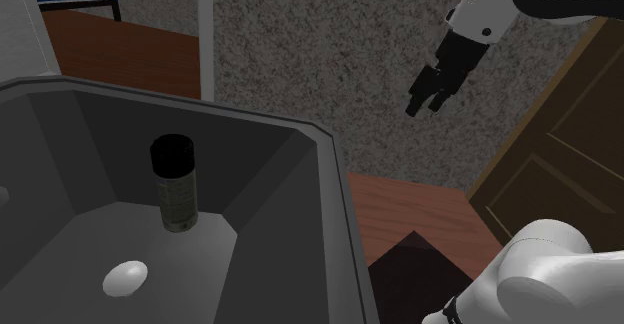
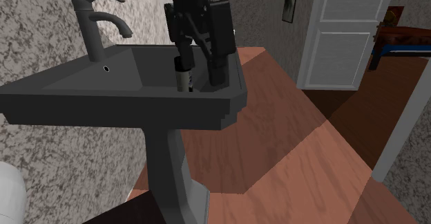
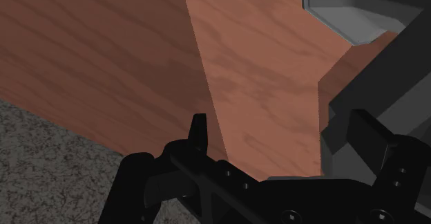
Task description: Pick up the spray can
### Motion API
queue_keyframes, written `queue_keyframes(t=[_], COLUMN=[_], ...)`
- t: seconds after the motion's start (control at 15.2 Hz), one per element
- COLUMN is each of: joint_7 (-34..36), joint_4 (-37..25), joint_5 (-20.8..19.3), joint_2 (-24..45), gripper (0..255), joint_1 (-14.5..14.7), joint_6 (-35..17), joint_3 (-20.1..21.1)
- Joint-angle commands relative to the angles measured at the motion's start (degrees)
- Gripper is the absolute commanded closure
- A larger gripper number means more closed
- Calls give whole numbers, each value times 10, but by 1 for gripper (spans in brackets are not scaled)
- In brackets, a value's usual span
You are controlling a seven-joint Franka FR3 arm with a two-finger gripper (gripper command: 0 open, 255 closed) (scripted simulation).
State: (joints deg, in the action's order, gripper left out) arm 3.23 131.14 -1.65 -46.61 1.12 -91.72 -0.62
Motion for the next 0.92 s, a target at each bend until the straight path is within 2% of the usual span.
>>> queue_keyframes(t=[0.0, 0.46, 0.86], joint_7=[0, 94, 175], joint_4=[0, -32, -86], joint_5=[0, 44, 64], joint_2=[0, 76, 162], gripper=[0, 0, 0], joint_1=[0, 20, 29], joint_6=[0, -34, -60], joint_3=[0, 83, 151])
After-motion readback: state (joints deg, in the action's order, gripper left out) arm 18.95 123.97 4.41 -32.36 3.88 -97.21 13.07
